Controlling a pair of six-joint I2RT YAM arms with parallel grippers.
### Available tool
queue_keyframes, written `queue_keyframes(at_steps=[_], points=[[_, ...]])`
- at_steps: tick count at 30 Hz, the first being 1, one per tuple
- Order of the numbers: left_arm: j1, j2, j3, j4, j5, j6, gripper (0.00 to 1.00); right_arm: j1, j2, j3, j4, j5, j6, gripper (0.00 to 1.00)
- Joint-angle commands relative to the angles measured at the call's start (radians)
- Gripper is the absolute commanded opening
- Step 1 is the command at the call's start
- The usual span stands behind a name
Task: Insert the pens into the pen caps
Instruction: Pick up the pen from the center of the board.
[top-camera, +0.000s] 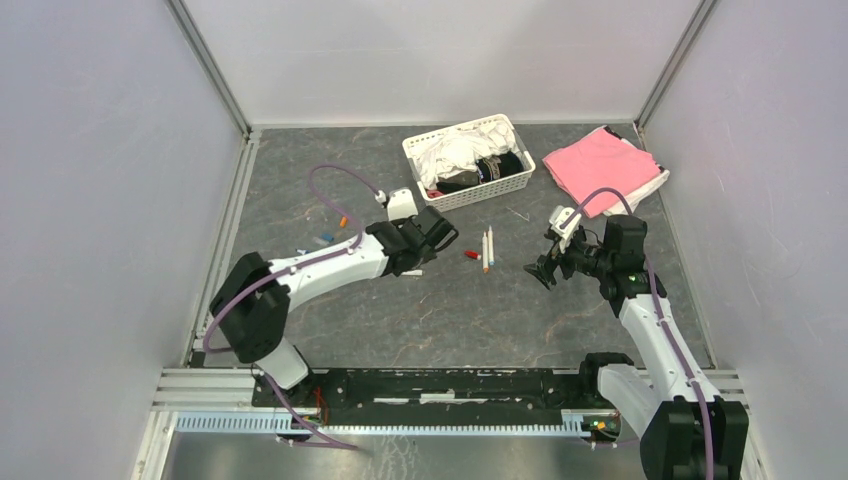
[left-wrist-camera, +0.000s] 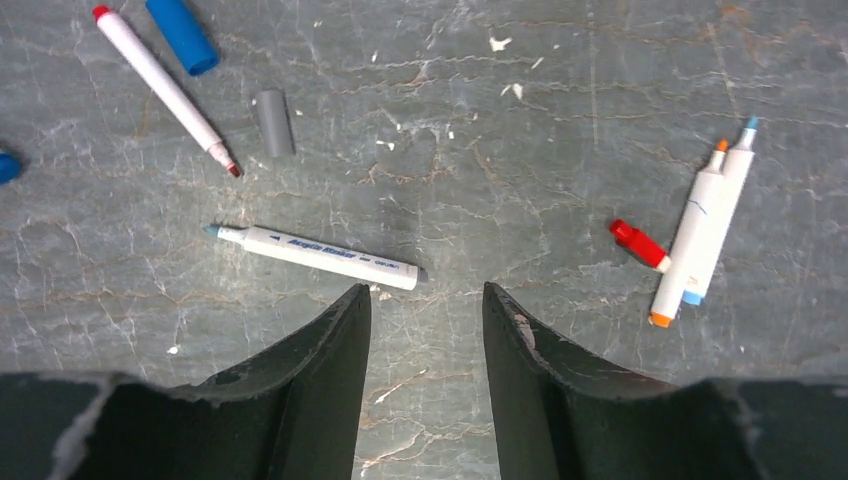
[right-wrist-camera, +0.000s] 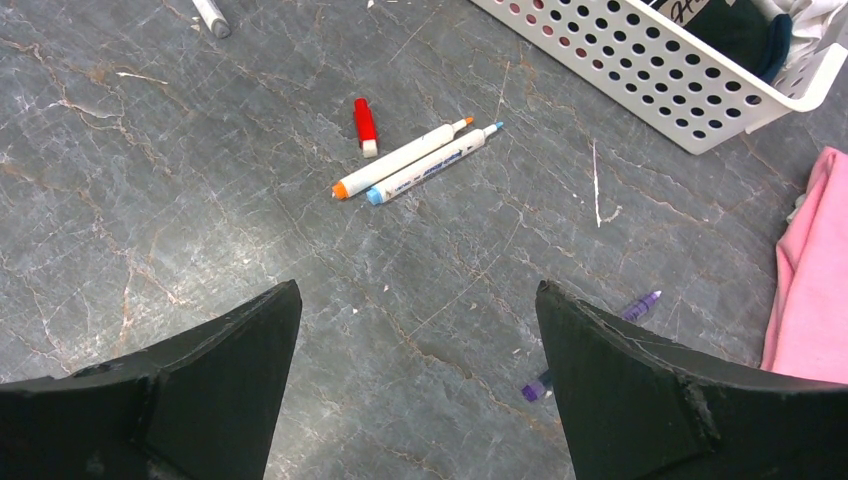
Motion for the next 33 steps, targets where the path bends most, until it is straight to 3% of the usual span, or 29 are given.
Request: queue_keyframes(at_steps=[1, 9, 14, 22, 27, 33], points=[[0.001, 0.051, 0.038, -0.133, -0.075, -0.219, 0.52, 0.001, -0.010, 0.035, 0.014, 0.012, 0.001, 0.94], [0.028, 0.098, 0.002, -0.115, -0.061, -0.281, 0.53, 0.001, 0.017, 0.038, 0.016, 0.023, 0.023, 0.95], [0.032, 0.094, -0.037, -0.101, -0.046, -0.336, 0.65, 0.001, 0.015, 0.038, 0.016, 0.024, 0.023, 0.95], [0.067, 0.145, -0.087, -0.048, 0.002, -0.359, 0.66, 0.002, 0.012, 0.037, 0.015, 0.011, 0.025, 0.94], [0.079, 0.185, -0.070, -0.045, 0.022, -0.348, 0.61, 0.002, 0.013, 0.036, 0.015, 0.007, 0.025, 0.95], [0.078, 0.183, -0.124, -0.025, 0.088, -0.338, 0.47, 0.001, 0.011, 0.038, 0.014, 0.005, 0.025, 0.95]])
